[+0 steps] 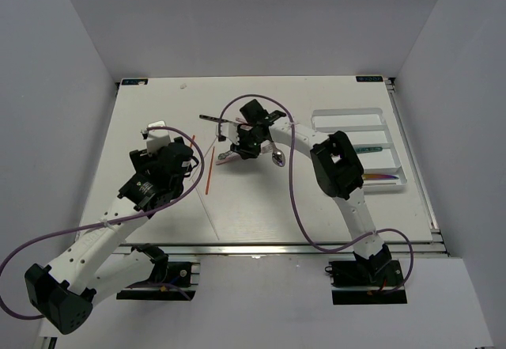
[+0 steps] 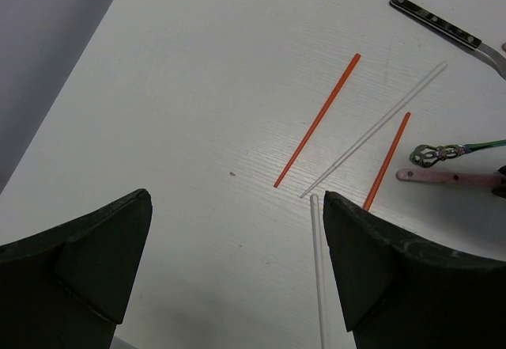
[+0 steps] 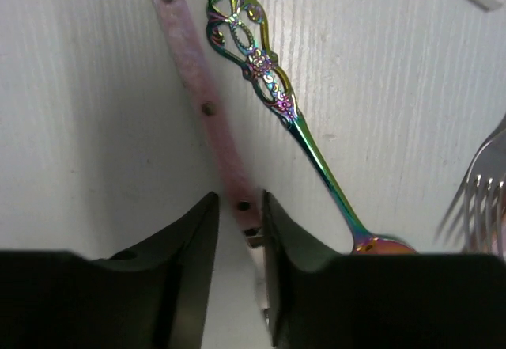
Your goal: Sort the eating utensils into containers
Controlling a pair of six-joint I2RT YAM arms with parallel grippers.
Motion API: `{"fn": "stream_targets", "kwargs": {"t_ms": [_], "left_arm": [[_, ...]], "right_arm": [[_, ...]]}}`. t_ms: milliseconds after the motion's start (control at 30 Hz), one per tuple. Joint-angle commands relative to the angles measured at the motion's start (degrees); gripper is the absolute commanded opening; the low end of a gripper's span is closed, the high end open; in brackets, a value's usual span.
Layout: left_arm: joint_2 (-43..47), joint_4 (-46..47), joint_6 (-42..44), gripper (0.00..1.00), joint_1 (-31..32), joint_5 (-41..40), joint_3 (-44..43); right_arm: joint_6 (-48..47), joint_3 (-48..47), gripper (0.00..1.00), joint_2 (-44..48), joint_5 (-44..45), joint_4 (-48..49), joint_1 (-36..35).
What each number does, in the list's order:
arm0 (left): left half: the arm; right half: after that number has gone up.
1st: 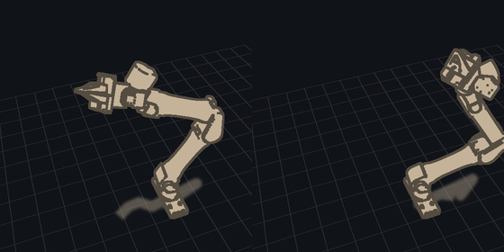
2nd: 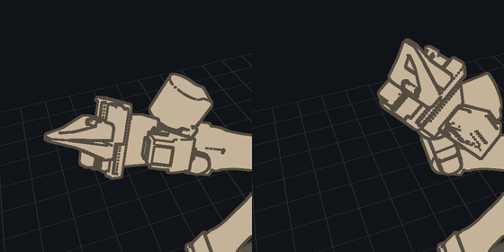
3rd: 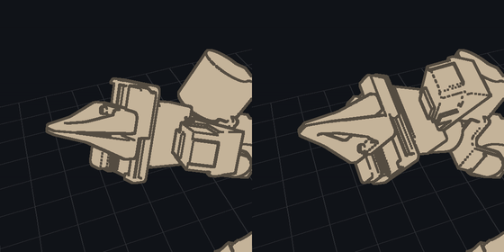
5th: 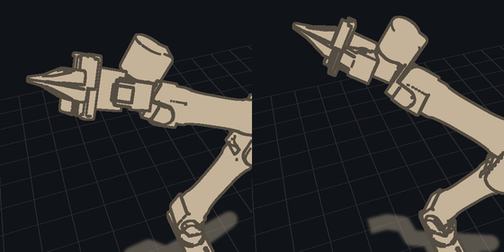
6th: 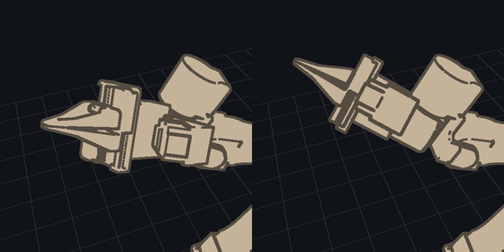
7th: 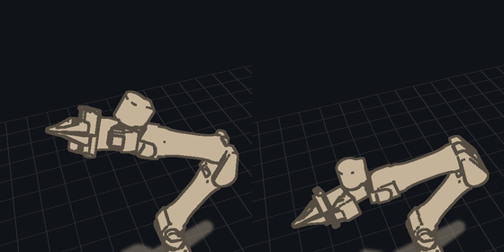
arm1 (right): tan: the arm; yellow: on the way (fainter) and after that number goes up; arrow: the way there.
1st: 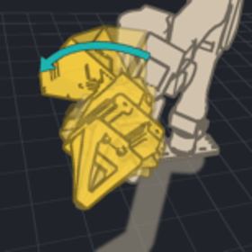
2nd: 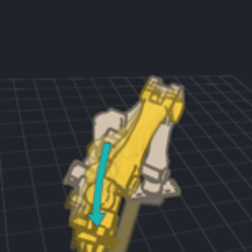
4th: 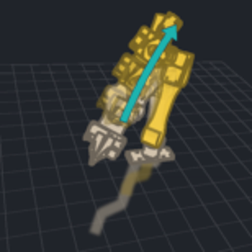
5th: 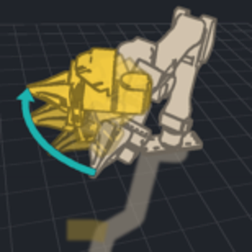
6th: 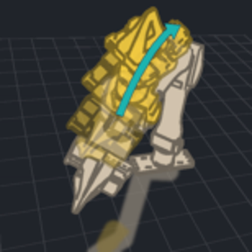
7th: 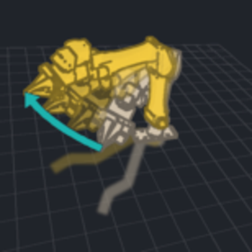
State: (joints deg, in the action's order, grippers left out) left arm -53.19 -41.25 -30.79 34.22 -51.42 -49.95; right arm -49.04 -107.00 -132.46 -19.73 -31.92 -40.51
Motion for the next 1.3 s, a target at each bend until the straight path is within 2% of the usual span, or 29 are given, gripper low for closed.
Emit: {"fn": "stream_targets", "kwargs": {"t_ms": [0,67,200,267,433,533,567,600,667,833,933,1000,1033,1067,1100,1133,1167,1200,1233,1267], "left_arm": [[0.3,1.0,0.7,0.98,-0.4,0.6,0.3],[0.3,1.0,0.7,0.98,-0.4,0.5,0.3],[0.5,1.2,0.9,0.98,-0.4,0.7,0.3],[0.5,1.2,0.9,0.98,-0.4,0.8,0.4],[0.7,1.2,0.9,0.98,-0.4,0.7,0.4],[0.7,1.2,0.9,0.98,-0.4,0.7,0.4],[0.7,1.3,0.9,0.98,-0.4,0.7,0.4],[0.7,1.1,0.7,0.98,-0.4,0.5,0.4],[0.8,1.1,0.7,0.98,-0.4,0.4,0.4],[1.0,1.4,0.9,0.98,-0.4,1.2,0.5],[1.1,1.5,1.1,0.98,-0.4,1.3,0.5],[0.9,1.8,1.3,0.98,-0.4,1.4,0.6],[0.9,1.8,1.3,0.98,-0.4,1.5,0.5],[0.6,1.8,1.3,0.98,-0.4,1.4,0.5],[0.5,1.7,1.3,0.98,-0.4,1.4,0.4],[0.4,1.6,1.3,0.98,-0.4,1.4,0.4],[0.4,1.7,1.3,0.98,-0.4,1.5,0.4],[0.4,1.6,1.2,0.98,-0.4,1.4,0.4],[0.5,1.6,1.2,0.98,-0.4,1.4,0.4],[0.5,1.5,1.2,0.98,-0.4,1.5,0.4]], "right_arm": [[-0.9,-0.7,0.31,-1.0,-2.0,0.0,0.1],[-1.4,0.5,0.14,0.4,-2.6,-0.8,-0.1],[-3.0,6.9,0.0,5.8,-1.5,0.7,-1.5],[-3.3,11.3,0.0,9.3,-1.4,2.9,-2.3],[-1.5,15.8,0.0,16.1,-3.5,5.4,-2.6],[3.2,21.6,0.0,23.4,-2.6,15.8,-0.7],[7.7,23.4,0.0,25.4,-2.4,19.1,0.2],[10.3,26.9,0.0,29.4,-2.1,25.9,1.3],[14.7,29.1,0.0,32.6,-4.4,28.7,5.3],[6.5,29.8,0.0,35.7,0.7,20.7,13.3],[9.8,28.3,0.0,34.9,7.9,17.7,19.8],[16.7,27.1,0.0,34.9,8.2,18.8,23.6],[26.5,26.9,0.0,35.3,8.0,19.6,27.3],[33.8,27.8,0.0,35.6,12.6,23.4,29.0],[42.9,29.2,0.0,37.3,16.4,25.1,30.7],[62.8,31.7,0.0,38.8,18.9,26.6,34.4],[71.9,35.2,0.0,40.5,19.5,28.7,36.3],[80.4,44.6,0.0,44.8,22.7,35.4,38.8],[93.0,49.7,0.0,47.2,24.8,39.3,39.3],[97.7,54.2,0.0,49.3,31.3,42.4,39.4]]}}
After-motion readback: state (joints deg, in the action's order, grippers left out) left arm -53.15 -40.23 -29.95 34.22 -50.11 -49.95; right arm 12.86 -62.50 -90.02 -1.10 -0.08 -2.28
